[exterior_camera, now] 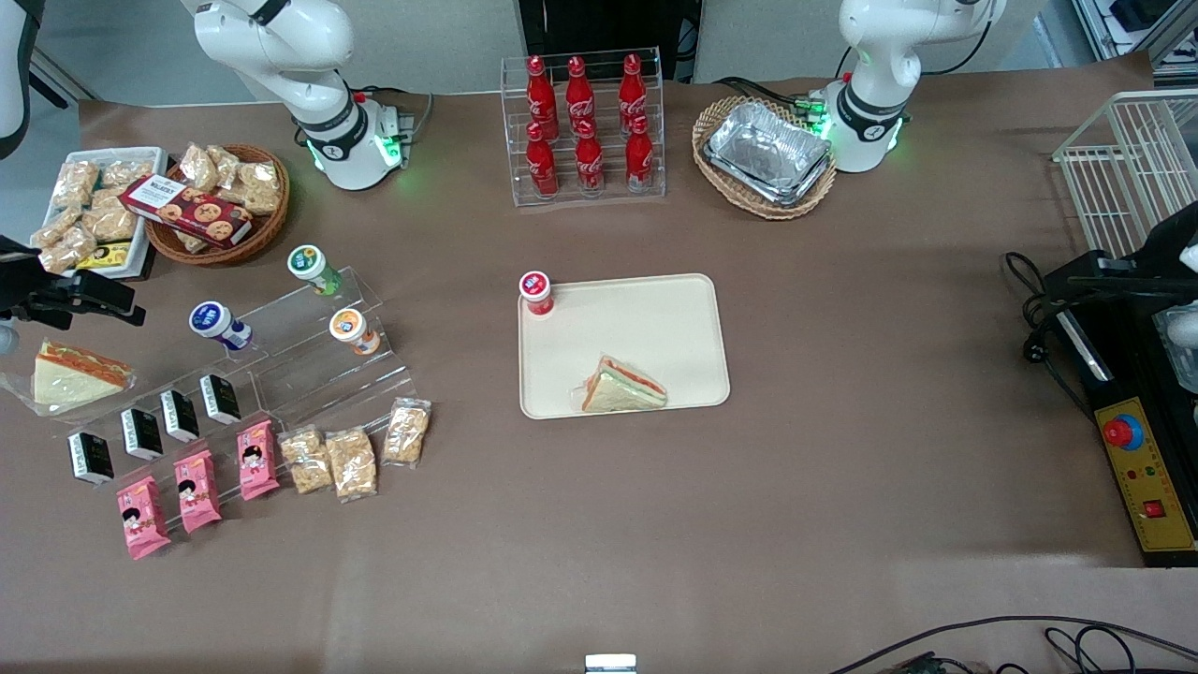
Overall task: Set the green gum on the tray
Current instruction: 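Move the right gripper over the green-labelled bottle on the acrylic rack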
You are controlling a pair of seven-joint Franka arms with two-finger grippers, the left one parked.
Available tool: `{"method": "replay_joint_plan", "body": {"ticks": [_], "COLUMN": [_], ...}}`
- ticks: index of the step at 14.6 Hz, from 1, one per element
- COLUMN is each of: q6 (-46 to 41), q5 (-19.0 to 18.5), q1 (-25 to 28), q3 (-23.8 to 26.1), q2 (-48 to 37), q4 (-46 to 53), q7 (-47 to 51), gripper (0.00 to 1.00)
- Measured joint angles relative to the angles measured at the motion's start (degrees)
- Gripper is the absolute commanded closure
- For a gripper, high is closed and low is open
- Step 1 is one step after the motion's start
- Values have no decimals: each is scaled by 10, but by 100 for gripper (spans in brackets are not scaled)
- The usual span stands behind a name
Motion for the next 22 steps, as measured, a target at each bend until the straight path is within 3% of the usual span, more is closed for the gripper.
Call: {"method": "replay_joint_plan", "body": {"ticks": [15,18,22], "q6": [-60,-58,-52], "q5": [-2,-2,-2], "q1": [2,8,25], "q3": [0,12,73], "q2": [-16,-84,-234], "q4": [-9,-74,-206], "q7": [2,38,113], "gripper": [0,0,0]}}
